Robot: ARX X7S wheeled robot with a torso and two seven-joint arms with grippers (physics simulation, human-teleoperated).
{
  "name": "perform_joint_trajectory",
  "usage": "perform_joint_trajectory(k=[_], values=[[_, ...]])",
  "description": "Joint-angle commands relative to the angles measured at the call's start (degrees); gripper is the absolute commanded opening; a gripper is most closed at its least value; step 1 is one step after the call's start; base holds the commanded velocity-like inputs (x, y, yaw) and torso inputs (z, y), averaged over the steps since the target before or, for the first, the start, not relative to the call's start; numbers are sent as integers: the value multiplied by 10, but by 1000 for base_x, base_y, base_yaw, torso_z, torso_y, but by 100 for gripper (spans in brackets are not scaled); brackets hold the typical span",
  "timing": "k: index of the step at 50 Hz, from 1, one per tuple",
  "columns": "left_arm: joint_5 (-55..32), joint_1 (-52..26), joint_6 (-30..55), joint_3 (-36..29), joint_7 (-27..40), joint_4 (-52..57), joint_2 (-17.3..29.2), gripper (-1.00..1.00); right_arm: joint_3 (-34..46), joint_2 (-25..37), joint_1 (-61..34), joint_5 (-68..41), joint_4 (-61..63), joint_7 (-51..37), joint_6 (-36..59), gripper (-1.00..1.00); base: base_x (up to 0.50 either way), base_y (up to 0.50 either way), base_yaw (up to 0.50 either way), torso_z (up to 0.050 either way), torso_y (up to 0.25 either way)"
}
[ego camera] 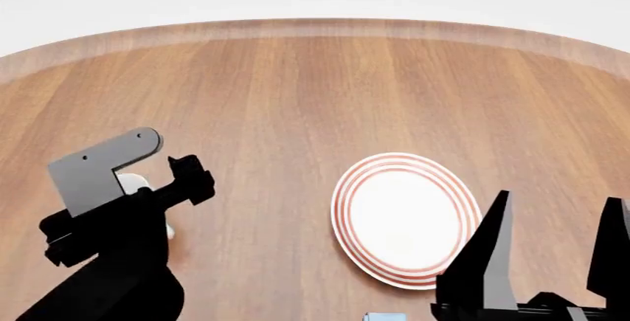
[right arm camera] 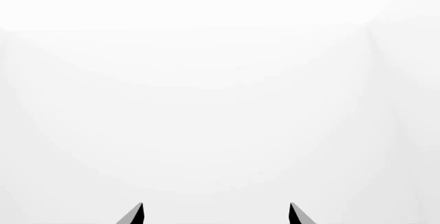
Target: Pick up the white mug and put it on the plate, and put the chocolate pudding to the right of the plate.
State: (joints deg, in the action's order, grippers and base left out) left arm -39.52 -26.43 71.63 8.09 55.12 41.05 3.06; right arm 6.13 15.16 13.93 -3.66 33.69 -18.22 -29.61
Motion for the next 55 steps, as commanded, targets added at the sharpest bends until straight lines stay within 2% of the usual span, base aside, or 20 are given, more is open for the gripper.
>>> perform_joint_trajectory(k=[1,8,21,34,55], values=[[-38,-48,-19,25,98,-82,-26,100,-8,-8,1,8,-3,10,-2,100,0,0,0,0,0],[-49,-43,-68,1,149,-120,-24,100,-3,-7,2,5,-9,9,-7,100,0,0,0,0,0],[-49,-33,-149,-20,198,-185,-16,100,1,-2,2,2,-9,6,-5,100,0,0,0,0,0],[-56,-19,-218,-18,193,-254,-13,100,5,0,0,3,-9,3,-4,100,0,0,0,0,0],[-65,-22,-278,-54,162,-343,-6,100,10,5,-3,2,-10,-2,-2,100,0,0,0,0,0]])
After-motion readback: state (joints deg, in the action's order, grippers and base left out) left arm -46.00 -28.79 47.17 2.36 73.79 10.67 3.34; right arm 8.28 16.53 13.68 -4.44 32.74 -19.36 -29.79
